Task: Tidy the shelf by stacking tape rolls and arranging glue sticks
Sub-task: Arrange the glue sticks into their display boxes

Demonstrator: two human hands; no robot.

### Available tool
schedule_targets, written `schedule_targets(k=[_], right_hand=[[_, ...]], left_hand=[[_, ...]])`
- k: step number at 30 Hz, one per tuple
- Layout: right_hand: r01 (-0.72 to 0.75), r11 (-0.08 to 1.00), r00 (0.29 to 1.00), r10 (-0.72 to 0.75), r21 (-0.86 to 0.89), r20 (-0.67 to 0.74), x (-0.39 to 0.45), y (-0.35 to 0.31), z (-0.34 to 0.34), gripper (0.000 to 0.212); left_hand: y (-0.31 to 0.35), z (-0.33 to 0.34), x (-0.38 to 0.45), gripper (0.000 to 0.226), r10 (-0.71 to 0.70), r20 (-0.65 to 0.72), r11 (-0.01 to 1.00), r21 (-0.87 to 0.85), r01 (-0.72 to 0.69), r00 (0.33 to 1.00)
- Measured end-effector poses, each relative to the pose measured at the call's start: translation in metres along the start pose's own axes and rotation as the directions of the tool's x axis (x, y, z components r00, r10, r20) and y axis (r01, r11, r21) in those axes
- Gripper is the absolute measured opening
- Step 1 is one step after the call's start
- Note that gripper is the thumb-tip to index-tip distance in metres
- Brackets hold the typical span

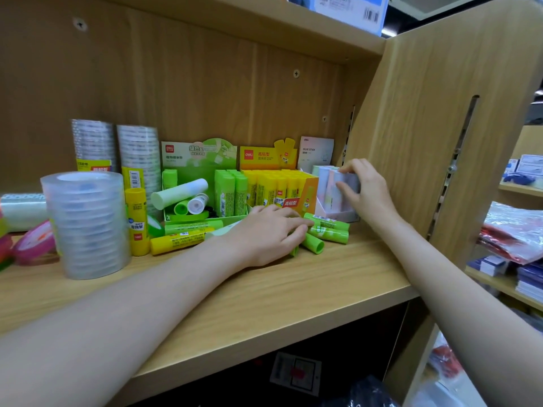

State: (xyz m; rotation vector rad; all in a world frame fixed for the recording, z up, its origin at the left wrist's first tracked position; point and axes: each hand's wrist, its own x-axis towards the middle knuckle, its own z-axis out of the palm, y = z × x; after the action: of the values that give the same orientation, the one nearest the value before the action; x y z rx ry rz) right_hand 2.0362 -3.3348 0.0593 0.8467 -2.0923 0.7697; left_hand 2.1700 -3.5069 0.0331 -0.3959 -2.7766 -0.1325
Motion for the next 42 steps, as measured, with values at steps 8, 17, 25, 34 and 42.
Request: schedule_targets(k=[8,17,25,34,42], right_hand=[[-0.006,0.992,1.000,0.004,-0.126,-0.012,-0.001,0.003,0.003,0.030],[-0.039,0.968,0.998,0.051,-0.247,0.043,0.003,0.003,0.003,0.031],[-0.034,0.978,0.999,0.038,-0.205,0.014,-0.008,0.001,0.001,0.040],[-0.025,0.950,0.958,-0.066,0.310,0.278,-0.060,-0.069,-0.024,0.030],[0.231,0.962,0.813,-0.274,0.147,0.514,-0.067,-0.106,-0.003,0.026]], left_hand=[[-0.002,0.002,0.001,0.055,0.005,-0.001,1.000,-0.003,-0.005,1.000],[-0.001,0.002,0.000,0.042,0.011,-0.024,1.000,0.003,-0.010,1.000],[-0.002,0.003,0.001,0.042,0.025,-0.030,0.999,0.036,-0.024,0.999],[-0.012,-0.030,-0.016,0.034,-0.132,-0.297,0.988,-0.120,0.100,0.946],[-0.038,-0.055,-0.087,0.025,-0.217,-0.139,0.972,0.059,0.227,0.966]])
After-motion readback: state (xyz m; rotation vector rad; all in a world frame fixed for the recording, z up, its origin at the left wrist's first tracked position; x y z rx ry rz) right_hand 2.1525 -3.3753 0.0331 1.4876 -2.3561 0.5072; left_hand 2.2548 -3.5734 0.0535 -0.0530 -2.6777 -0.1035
